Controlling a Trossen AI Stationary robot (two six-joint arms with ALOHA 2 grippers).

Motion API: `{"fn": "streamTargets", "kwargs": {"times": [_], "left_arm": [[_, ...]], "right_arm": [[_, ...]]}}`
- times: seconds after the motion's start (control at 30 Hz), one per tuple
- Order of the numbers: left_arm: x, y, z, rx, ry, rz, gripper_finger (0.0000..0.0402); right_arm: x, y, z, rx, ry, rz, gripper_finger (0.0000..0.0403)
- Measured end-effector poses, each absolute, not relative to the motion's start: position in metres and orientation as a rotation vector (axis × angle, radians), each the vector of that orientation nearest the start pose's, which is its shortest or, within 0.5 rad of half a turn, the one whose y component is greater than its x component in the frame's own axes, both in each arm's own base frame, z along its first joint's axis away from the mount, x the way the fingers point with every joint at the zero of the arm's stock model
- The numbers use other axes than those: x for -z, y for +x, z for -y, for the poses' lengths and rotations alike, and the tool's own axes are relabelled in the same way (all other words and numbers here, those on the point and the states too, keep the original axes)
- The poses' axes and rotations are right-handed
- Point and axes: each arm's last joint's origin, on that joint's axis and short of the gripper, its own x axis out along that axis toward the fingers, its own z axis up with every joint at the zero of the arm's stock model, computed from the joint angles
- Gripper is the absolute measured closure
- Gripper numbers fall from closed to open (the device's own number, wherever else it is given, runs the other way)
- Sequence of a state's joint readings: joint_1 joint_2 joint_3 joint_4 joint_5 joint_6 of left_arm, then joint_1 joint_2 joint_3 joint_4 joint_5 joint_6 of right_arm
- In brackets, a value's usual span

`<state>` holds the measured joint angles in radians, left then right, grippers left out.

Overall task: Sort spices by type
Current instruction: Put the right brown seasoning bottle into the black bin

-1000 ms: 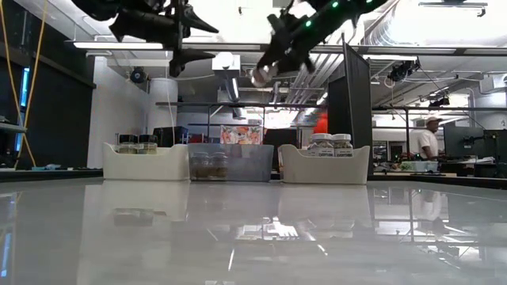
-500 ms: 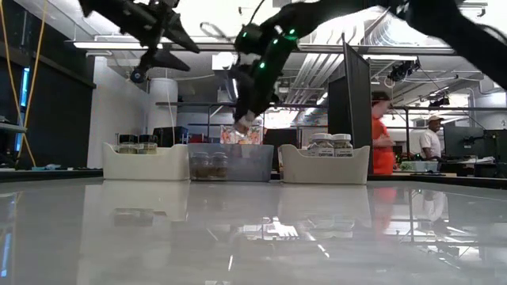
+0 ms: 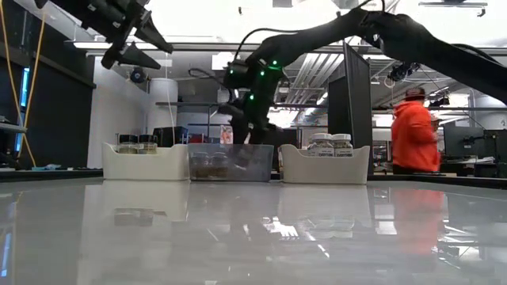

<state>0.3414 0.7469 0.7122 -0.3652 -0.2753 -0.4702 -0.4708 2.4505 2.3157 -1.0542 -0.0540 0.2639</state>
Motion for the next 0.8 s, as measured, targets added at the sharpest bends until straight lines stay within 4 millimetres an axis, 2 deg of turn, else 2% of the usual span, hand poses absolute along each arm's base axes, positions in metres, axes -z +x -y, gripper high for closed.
{"fn": "streamTargets", "kwargs": {"times": [0.17, 0.8], "left_arm": [[-0.2923, 0.1496, -0.0611, -0.694, -0.461, -0.273, 0.0158], [-0.2922, 0.1496, -0.0611, -0.692, -0.462, -0.275, 0.0158]], "right_arm": [[-0.1999, 0.4558, 0.2286, 0.540, 0.598, -1.134, 0.0225], [-0.1987, 0.4574, 0.2245, 0.590, 0.722, -1.116, 0.0175]]}}
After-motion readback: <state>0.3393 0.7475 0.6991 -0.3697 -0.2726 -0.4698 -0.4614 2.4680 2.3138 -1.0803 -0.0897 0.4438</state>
